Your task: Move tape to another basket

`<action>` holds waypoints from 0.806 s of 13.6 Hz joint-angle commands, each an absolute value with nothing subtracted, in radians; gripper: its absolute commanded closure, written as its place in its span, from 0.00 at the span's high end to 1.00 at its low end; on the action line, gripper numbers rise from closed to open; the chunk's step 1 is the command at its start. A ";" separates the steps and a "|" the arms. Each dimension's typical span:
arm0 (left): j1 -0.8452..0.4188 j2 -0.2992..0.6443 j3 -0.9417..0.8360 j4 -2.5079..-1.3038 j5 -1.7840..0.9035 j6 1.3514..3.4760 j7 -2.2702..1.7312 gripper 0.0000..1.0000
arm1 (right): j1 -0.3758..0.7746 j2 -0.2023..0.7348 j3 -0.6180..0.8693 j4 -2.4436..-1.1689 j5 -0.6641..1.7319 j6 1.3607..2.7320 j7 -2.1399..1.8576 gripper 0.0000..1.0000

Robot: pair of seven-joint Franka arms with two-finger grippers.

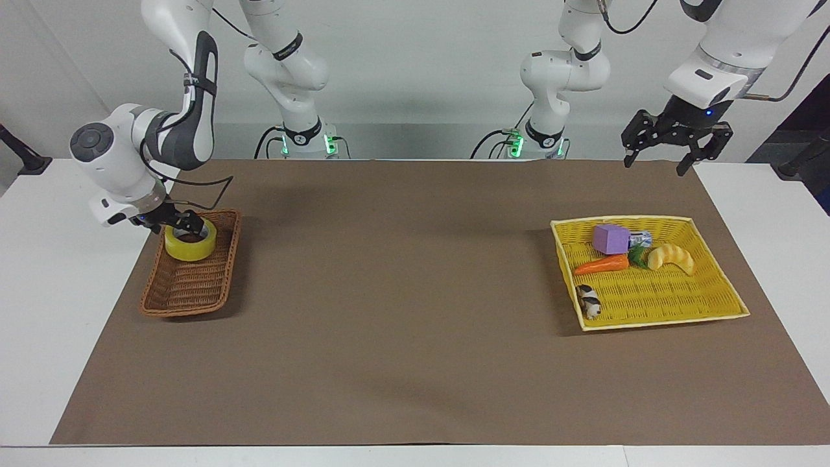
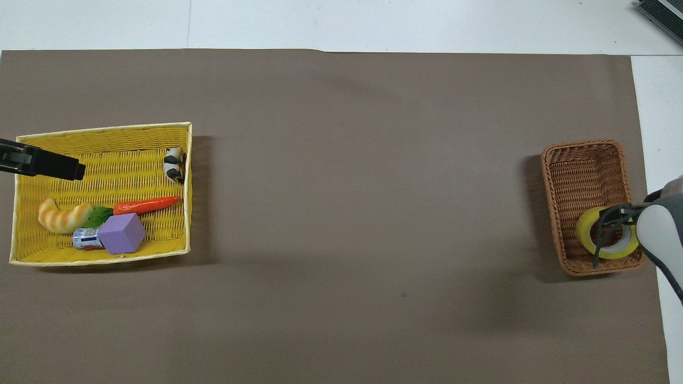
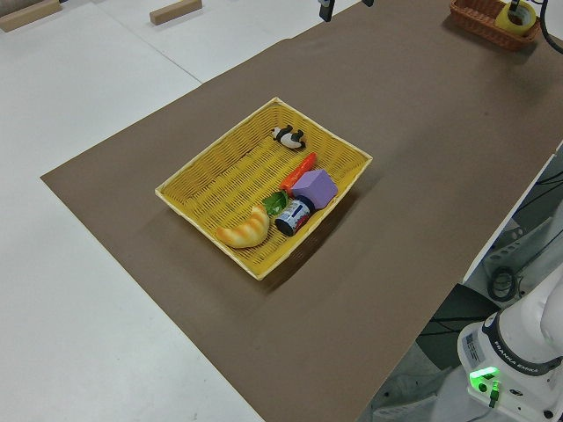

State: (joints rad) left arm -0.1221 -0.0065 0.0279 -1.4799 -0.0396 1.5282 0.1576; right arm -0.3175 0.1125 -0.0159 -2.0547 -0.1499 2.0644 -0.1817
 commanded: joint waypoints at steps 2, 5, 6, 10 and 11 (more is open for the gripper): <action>-0.112 -0.026 0.021 -1.502 -0.023 1.529 0.163 1.00 | -0.252 0.117 -0.008 -1.955 -0.156 2.054 -0.117 1.00; -0.112 -0.026 0.023 -1.502 -0.023 1.529 0.163 1.00 | -0.158 0.117 -0.008 -1.898 -0.156 2.051 0.030 1.00; -0.112 -0.026 0.023 -1.502 -0.023 1.529 0.163 1.00 | -0.126 0.117 -0.008 -1.884 -0.155 2.046 0.070 1.00; -0.112 -0.026 0.021 -1.502 -0.023 1.529 0.163 1.00 | -0.003 0.117 -0.006 -1.787 -0.131 2.022 0.182 1.00; -0.112 -0.026 0.021 -1.502 -0.023 1.529 0.163 1.00 | 0.012 0.114 -0.006 -1.751 -0.118 1.985 0.183 1.00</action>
